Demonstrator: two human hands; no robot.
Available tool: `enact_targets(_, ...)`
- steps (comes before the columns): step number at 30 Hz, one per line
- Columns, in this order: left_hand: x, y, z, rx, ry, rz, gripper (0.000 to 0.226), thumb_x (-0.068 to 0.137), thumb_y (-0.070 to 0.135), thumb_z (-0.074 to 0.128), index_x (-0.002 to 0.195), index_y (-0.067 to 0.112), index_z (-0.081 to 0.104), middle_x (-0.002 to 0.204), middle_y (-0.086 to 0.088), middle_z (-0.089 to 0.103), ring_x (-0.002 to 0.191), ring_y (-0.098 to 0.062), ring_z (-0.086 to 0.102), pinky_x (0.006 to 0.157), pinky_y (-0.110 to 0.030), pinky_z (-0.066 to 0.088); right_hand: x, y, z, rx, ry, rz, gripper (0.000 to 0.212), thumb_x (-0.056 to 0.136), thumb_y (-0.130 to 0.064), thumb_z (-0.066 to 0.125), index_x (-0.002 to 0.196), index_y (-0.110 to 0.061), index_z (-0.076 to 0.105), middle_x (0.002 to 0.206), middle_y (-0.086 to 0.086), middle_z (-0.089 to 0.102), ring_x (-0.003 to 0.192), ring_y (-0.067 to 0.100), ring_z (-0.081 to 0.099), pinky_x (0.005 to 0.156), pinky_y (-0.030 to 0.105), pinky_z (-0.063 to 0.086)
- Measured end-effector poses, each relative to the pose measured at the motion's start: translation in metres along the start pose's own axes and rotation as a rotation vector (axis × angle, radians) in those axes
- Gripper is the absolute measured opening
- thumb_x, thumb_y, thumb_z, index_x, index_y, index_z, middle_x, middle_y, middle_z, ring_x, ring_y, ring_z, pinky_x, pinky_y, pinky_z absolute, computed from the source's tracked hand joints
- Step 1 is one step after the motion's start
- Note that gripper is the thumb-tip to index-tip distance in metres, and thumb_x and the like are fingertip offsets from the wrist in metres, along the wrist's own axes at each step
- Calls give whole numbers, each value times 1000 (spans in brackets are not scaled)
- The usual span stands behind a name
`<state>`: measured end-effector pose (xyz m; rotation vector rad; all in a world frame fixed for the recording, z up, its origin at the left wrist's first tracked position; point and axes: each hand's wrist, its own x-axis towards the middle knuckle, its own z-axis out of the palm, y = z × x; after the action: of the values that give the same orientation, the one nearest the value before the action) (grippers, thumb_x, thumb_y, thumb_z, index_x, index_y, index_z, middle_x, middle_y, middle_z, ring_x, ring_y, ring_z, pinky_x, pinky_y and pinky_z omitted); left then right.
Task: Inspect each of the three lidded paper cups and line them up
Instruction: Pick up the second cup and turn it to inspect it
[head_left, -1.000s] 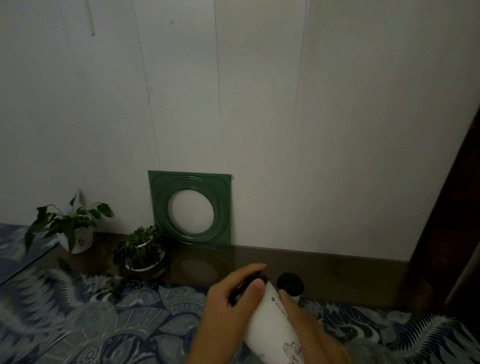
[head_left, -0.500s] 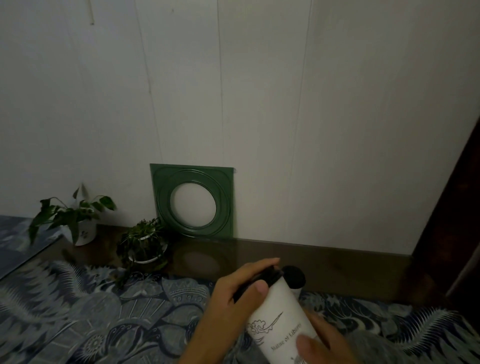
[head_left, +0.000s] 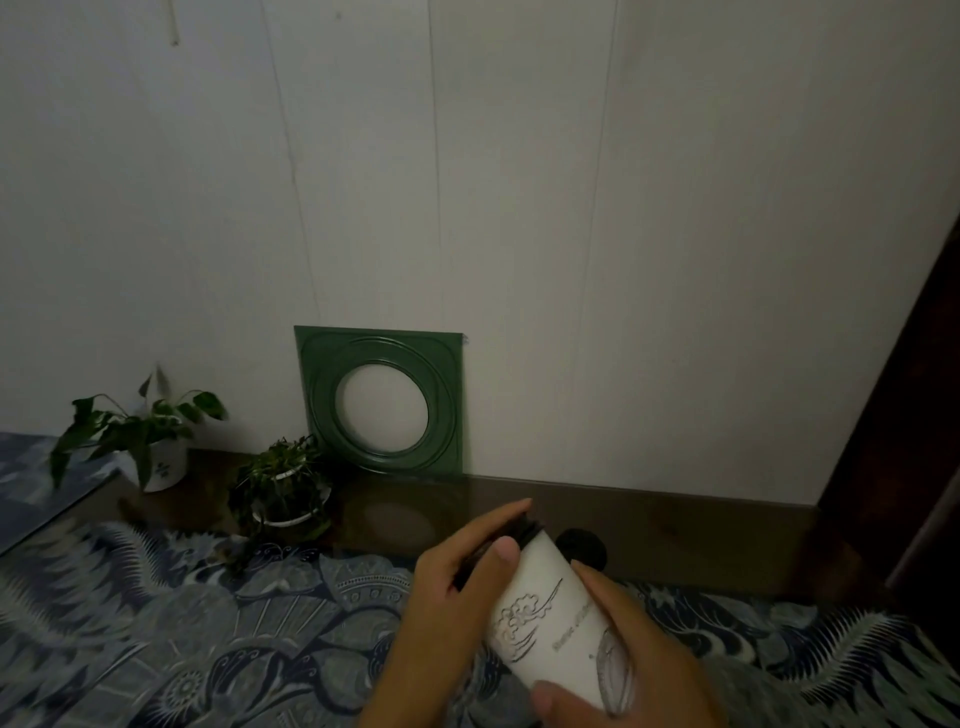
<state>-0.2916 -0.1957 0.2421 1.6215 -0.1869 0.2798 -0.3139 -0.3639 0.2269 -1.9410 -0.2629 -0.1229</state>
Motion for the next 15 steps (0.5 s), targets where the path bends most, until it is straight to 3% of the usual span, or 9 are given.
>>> enact_targets(2,-1,2,-2,-8,-22,20,46,74,57,56,113,37,72,109,18,75,101,-3,69,79,-16,53,2,-3,-5,139,-132,43,74,55,-54,86,118,-45,48,111,-35,61,108,-15,57,78,-5,39)
enact_targets(4,0,5,-2,-18,-28,39,44,76,57,59,114,38,72,113,13,75,105,-7,69,82,-18,53,4,-2,-15,303,-283,114,97,30,-77,79,116,-39,57,107,-30,69,103,-8,64,83,9,50)
enact_targets(6,0,8,0,-29,-26,51,52,73,68,62,114,37,72,114,13,75,108,-7,68,85,-18,53,9,-2,-21,486,-372,222,103,26,-71,85,115,-26,63,107,-12,75,100,10,71,84,25,56)
enact_targets(9,3,8,3,-47,6,52,46,72,62,63,111,40,73,111,14,76,106,-7,69,83,-18,53,11,-2,-19,638,-433,266,88,21,-55,93,97,-17,72,98,4,78,88,21,75,66,24,59)
enact_targets(11,5,7,3,-68,32,62,41,73,53,60,107,37,75,108,12,77,103,-8,70,81,-18,54,10,-2,-19,622,-409,254,82,24,-57,92,97,-23,74,101,1,78,90,20,74,69,26,59)
enact_targets(13,6,6,2,-87,54,58,42,71,51,61,106,32,77,106,11,78,100,-8,71,78,-17,54,8,-8,-18,515,-361,167,82,37,-66,85,112,-37,65,113,-7,74,98,12,71,80,28,58)
enact_targets(15,7,6,2,-97,79,47,40,70,49,65,103,30,77,102,13,78,97,-5,71,74,-14,53,6,-13,-13,266,-257,78,74,50,-66,78,118,-55,49,119,-23,65,100,-5,65,84,18,53)
